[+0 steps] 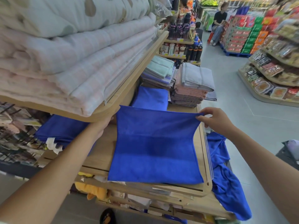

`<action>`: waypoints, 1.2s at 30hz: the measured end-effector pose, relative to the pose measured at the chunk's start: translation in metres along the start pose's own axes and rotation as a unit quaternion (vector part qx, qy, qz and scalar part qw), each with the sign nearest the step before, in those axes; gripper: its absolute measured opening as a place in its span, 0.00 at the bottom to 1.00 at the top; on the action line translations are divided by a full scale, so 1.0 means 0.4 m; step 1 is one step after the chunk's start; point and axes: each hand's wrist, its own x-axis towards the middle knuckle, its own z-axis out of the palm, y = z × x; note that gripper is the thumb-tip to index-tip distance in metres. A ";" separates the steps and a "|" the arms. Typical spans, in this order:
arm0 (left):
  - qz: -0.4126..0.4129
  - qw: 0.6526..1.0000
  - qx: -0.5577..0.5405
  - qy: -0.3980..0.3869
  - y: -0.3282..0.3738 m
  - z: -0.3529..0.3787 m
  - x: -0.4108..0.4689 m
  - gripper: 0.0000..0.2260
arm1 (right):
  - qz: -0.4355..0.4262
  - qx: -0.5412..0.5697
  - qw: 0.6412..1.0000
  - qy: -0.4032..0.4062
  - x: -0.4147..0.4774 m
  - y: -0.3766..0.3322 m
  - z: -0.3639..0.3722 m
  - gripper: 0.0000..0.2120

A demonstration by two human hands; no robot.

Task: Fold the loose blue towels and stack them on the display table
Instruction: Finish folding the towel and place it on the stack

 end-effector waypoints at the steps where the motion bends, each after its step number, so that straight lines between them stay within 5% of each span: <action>1: 0.011 1.000 0.020 -0.011 -0.004 -0.011 -0.028 0.12 | -0.004 0.008 1.000 -0.006 -0.026 0.004 -0.002 0.04; 7: 0.093 0.984 0.150 -0.023 -0.058 -0.103 -0.212 0.06 | -0.038 0.019 0.996 -0.076 -0.210 0.047 0.002 0.11; 13: 0.067 0.948 0.289 -0.111 -0.227 -0.150 -0.389 0.14 | -0.061 -0.184 0.956 -0.221 -0.367 0.115 0.083 0.09; 15: 0.080 0.920 0.364 -0.124 -0.256 -0.154 -0.420 0.06 | -0.067 -0.266 0.928 -0.253 -0.381 0.108 0.090 0.03; 16: 0.088 0.906 0.393 -0.129 -0.257 -0.155 -0.427 0.02 | -0.070 -0.293 0.921 -0.247 -0.380 0.097 0.089 0.08; 18: 0.131 0.891 0.421 -0.112 -0.255 -0.145 -0.424 0.09 | -0.079 -0.310 0.926 -0.201 -0.363 0.073 0.101 0.18; 22: 0.211 0.882 0.417 -0.064 -0.233 -0.014 -0.357 0.13 | -0.118 -0.229 0.954 -0.151 -0.293 -0.002 0.237 0.14; 25: 0.191 0.876 0.434 -0.092 -0.236 0.127 -0.290 0.16 | -0.135 -0.174 0.966 -0.135 -0.243 -0.054 0.395 0.20; 29: 0.144 0.811 0.557 -0.105 -0.291 0.197 -0.260 0.24 | -0.121 -0.218 0.962 -0.110 -0.233 -0.059 0.522 0.25; 32: 0.140 0.773 0.608 -0.118 -0.325 0.180 -0.266 0.28 | -0.117 -0.274 0.949 -0.107 -0.257 -0.018 0.546 0.31; 36: 0.130 0.763 0.621 -0.122 -0.337 0.171 -0.264 0.30 | -0.077 -0.305 0.945 -0.091 -0.273 0.028 0.524 0.39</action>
